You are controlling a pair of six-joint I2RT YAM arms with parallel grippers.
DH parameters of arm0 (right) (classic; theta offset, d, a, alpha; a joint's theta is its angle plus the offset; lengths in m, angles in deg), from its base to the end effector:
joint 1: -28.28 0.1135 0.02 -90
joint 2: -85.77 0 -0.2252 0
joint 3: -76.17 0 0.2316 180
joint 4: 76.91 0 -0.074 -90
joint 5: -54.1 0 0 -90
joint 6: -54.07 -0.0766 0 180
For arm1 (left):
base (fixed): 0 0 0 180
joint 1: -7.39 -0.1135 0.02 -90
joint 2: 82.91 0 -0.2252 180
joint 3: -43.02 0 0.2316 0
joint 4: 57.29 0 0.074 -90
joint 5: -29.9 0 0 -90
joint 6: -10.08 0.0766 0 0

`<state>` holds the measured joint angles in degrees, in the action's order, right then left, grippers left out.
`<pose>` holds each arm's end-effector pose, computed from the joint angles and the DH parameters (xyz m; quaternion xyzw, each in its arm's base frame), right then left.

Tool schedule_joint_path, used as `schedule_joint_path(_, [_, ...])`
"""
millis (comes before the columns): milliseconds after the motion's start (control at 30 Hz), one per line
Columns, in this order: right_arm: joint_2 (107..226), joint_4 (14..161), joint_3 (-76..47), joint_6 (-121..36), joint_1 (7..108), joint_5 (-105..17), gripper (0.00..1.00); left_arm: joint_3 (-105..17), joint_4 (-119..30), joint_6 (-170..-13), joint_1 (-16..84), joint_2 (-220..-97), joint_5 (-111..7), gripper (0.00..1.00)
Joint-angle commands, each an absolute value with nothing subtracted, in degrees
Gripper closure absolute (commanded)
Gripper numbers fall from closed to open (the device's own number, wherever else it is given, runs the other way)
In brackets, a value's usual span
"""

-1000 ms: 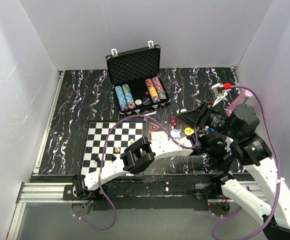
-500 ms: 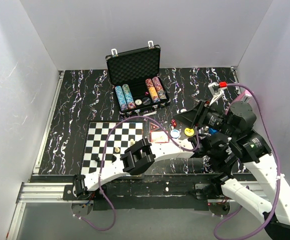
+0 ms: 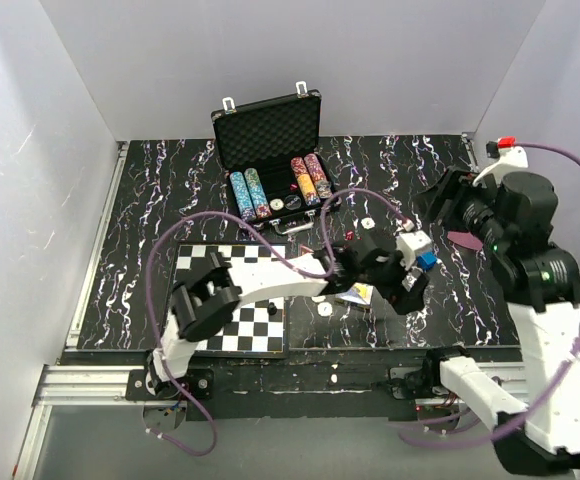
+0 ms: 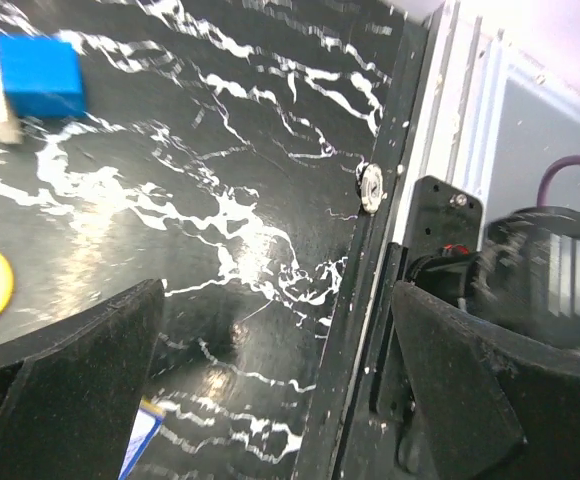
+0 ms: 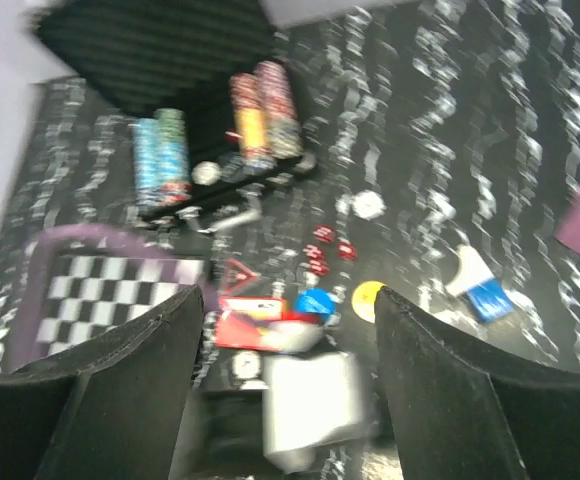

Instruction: Pack up texas hold em set

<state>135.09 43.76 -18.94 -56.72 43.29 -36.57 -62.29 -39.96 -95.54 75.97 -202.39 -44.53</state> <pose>0.1747 0.0478 0.4150 0.0360 0.7847 0.1946 0.5874 0.1567 -0.4556 0.1756 0.4447 0.7443 -0.4123 0.2800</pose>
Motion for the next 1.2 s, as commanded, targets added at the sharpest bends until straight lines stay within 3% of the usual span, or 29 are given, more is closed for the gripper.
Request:
schedule_joint_path(0, [141.6, 37.3, -16.0, -52.6, 26.4, -44.6, 0.24, -57.3, -39.3, -90.2, 74.6, -188.8, -46.4, 0.02])
schedule_joint_path(200, [138.8, 37.2, -2.9, -53.9, 11.1, -46.4, 0.19, -45.9, -31.3, -89.0, 68.9, -173.3, -47.8, 0.02])
schedule_joint_path(500, [129.7, 26.1, 11.1, -67.2, 10.6, -29.1, 0.12, -40.8, -19.9, -86.7, 61.2, -154.7, -48.1, 0.02])
schedule_joint_path(667, [129.8, 18.3, 7.4, -73.5, 10.6, -23.3, 0.07, -38.3, -22.1, -88.2, 59.5, -148.5, -47.8, 0.02])
schedule_joint_path(767, [130.0, 14.0, 9.1, -83.7, 10.6, -16.2, 0.09, -37.0, -22.9, -89.4, 59.0, -146.5, -47.7, 0.02])
schedule_joint_path(867, [132.1, 12.4, 11.9, -91.1, 10.5, -16.7, 0.09, -35.9, -23.4, -90.5, 58.5, -145.4, -47.0, 0.02])
schedule_joint_path(1000, [135.9, 12.8, 16.6, -100.5, 10.5, -16.1, 0.20, -35.8, -23.4, -91.6, 58.1, -144.4, -45.3, 0.02])
schedule_joint_path(1167, [136.9, 10.2, 17.6, -107.5, 10.5, -12.0, 0.21, -35.4, -24.4, -92.9, 58.1, -143.7, -43.7, 0.02])
